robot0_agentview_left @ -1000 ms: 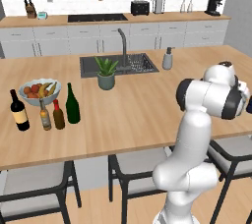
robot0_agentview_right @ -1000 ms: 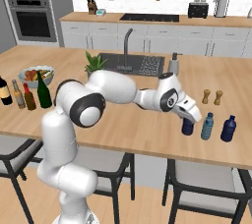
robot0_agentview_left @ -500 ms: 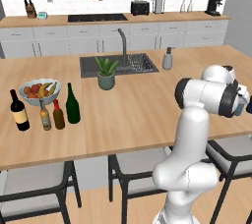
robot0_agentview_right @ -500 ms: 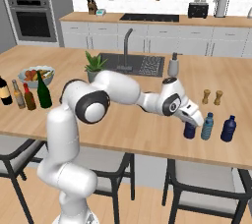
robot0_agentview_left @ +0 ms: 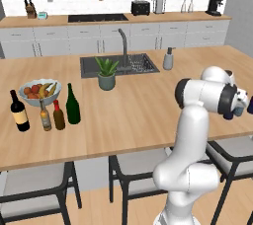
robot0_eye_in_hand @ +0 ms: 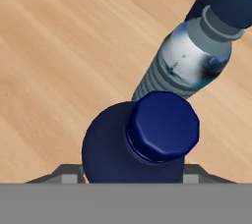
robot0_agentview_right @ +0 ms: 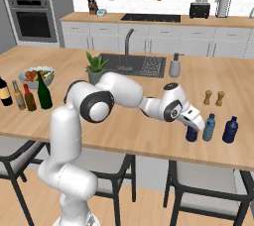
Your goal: Move the plastic bottles in the middle to the plastics group, and the glass bottles in the middle to the glass group.
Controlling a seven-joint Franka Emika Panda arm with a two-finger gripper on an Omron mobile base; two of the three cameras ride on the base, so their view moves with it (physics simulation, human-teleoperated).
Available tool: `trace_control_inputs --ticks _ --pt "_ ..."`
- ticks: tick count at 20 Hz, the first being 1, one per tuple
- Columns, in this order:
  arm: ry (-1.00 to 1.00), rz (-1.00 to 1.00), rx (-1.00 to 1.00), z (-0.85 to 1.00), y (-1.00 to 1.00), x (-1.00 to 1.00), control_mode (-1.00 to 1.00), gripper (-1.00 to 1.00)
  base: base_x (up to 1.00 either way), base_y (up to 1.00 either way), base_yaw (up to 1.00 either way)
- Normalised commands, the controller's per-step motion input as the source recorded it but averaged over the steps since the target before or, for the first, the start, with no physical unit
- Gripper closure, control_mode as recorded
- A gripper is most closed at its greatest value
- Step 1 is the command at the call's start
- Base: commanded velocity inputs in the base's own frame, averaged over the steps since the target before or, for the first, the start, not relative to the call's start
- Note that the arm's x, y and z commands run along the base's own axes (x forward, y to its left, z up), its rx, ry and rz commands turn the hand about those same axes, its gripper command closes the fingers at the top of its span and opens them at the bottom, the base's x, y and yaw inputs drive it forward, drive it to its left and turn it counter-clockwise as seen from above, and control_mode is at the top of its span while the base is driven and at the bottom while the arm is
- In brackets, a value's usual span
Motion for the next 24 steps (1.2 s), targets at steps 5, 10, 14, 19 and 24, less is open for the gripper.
trace_control_inputs --ticks 5,10,14,19,24 --pt "-0.01 0.00 0.02 0.00 -0.18 0.35 -1.00 1.00 0.00 0.00 0.00" --pt "0.00 0.00 0.01 0.00 -0.05 0.07 -1.00 1.00 0.00 0.00 0.00" --pt "0.00 0.00 0.00 0.00 0.00 0.00 -1.00 -1.00 0.00 0.00 0.00" --pt "0.00 0.00 0.00 0.00 0.00 0.00 -1.00 -1.00 0.00 0.00 0.00" --pt "0.00 0.00 0.00 0.00 0.00 0.00 -1.00 -1.00 0.00 0.00 0.00"
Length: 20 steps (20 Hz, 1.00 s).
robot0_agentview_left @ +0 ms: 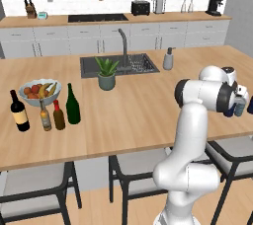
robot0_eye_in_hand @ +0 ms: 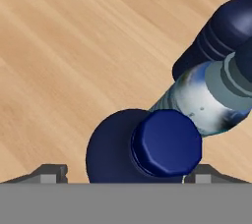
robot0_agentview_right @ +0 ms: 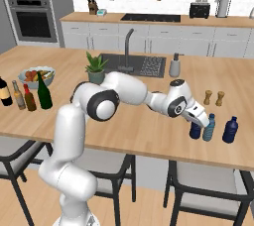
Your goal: Move the plastic bottles in the middle to the plastics group, and the glass bottles in the middle to the glass group.
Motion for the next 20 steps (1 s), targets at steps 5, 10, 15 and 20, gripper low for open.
trace_control_inputs --ticks 5,10,15,20 --pt "0.00 0.00 0.00 0.03 0.00 -0.02 -1.00 -1.00 0.00 0.00 0.00" --pt "-0.09 0.00 0.00 0.54 0.16 -0.45 -1.00 -1.00 0.00 0.00 0.00" --pt "-0.12 -0.02 0.00 0.64 0.30 -0.45 -1.00 -1.00 0.00 0.00 0.00" --pt "-0.15 0.00 0.00 0.67 0.77 -0.34 -1.00 -1.00 0.00 0.00 0.00"
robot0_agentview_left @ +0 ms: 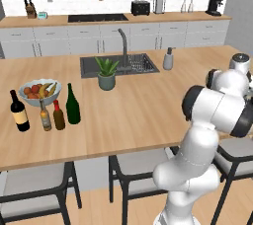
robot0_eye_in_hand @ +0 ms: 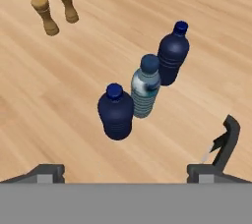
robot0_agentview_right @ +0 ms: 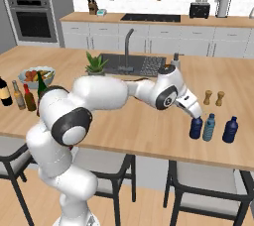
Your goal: Move the plastic bottles in the middle to the plastics group, and the glass bottles in the middle to the glass group.
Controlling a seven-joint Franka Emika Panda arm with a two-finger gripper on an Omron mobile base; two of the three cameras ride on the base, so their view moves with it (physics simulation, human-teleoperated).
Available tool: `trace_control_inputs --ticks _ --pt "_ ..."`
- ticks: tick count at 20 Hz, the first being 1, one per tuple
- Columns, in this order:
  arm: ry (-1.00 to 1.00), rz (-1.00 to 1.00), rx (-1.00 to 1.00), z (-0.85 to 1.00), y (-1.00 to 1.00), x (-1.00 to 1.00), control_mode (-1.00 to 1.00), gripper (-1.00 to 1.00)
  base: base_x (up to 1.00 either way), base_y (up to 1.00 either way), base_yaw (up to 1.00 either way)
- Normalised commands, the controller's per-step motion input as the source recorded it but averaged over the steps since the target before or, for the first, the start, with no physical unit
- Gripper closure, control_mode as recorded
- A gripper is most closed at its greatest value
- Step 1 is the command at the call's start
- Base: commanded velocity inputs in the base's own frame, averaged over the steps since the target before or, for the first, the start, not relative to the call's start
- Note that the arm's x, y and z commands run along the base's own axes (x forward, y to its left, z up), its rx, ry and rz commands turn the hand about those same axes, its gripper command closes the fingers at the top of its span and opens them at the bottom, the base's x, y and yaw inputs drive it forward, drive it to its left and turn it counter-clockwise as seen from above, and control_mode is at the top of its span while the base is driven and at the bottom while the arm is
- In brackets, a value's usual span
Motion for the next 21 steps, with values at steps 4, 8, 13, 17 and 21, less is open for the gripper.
trace_control_inputs --ticks 4,8,13,17,21 --pt "-0.08 0.00 -0.09 0.47 1.00 -0.56 -1.00 -1.00 0.00 0.00 0.00" --pt "-0.01 0.18 -0.16 0.20 0.90 -0.88 -1.00 -1.00 0.00 0.00 0.00" --pt "-0.03 0.20 0.00 0.04 0.88 -0.41 -1.00 -1.00 0.00 0.00 0.00" --pt "0.04 0.32 0.00 0.20 0.66 -0.45 -1.00 -1.00 0.00 0.00 0.00" --pt "0.00 0.27 0.00 0.19 0.86 -0.26 -1.00 -1.00 0.00 0.00 0.00"
